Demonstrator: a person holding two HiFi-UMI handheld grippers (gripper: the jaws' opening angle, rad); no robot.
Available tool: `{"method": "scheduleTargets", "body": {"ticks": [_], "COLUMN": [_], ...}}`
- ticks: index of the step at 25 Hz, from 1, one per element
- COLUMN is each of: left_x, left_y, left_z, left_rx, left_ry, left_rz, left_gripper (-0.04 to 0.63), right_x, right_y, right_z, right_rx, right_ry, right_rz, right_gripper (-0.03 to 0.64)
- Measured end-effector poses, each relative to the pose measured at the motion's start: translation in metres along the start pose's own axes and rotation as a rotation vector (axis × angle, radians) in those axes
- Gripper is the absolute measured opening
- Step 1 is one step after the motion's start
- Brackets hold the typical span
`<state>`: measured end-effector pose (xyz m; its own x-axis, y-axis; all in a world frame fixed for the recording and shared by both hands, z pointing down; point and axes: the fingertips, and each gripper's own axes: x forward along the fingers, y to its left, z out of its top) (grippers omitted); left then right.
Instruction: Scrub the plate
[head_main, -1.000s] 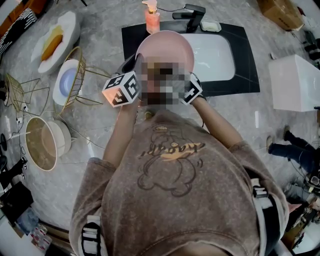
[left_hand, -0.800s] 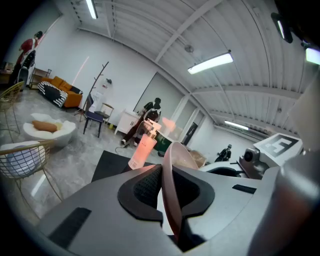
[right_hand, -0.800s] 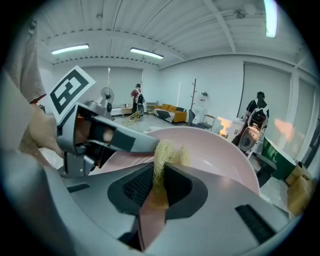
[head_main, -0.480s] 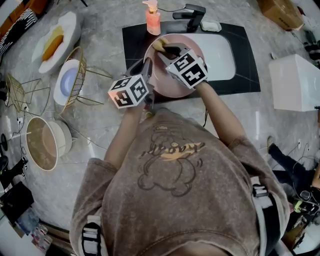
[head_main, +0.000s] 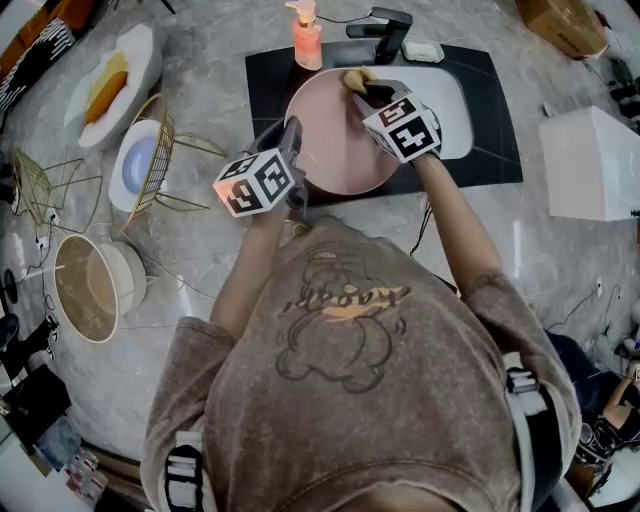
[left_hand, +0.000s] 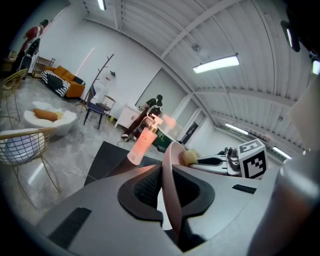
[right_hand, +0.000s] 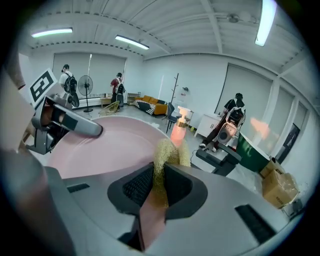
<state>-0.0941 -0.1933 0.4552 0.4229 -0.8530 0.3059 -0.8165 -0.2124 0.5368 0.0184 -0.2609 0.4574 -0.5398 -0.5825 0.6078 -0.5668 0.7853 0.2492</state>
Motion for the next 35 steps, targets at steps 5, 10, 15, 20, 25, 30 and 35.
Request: {"method": "scheduleTargets", "body": {"ticks": [5,10,15,20,25,30,35], "left_x": [0.000,-0.001,-0.002,-0.003,-0.005,0.000,0.002], "left_y": [0.006,0.015,0.021,0.031,0.035,0.038,0.041], "left_z": [-0.002,-0.005,-0.005,0.002,0.009,0.010,0.012], "left_rx": [-0.039,-0.056,-0.058,-0.076,-0.086,-0.102,-0.098], "left_ry": [0.004,0.009,-0.001,-0.019,-0.034,-0.042,-0.040], "left_rz": [0.007,0.027,0.046,0.068,0.089,0.091,0.110], "left_gripper": [0.040,0.040,0.040,0.040,0.041,0.041,0.043], "right_x": [-0.001,-0.004,-0.013,-0.020,-0.028,-0.032,-0.035], "right_y": [0.008,0.027,0.051,0.073,0.097,0.119,0.148], "right_z": [-0.029,-0.053,-0.066,-0.069,-0.074,-0.073,-0.067], "right_rx": [0.000,0.008,-0.008,-0.019,-0.024,-0.018,-0.011], "right_ry": [0.065,0.118,0.140,0.149,0.156,0.153,0.133], "right_rz": [0.018,0.071,0.118,0.175,0.238,0.295,0.359], "right_gripper": [0.058,0.058,0.058,0.058,0.058,0.058,0.058]}}
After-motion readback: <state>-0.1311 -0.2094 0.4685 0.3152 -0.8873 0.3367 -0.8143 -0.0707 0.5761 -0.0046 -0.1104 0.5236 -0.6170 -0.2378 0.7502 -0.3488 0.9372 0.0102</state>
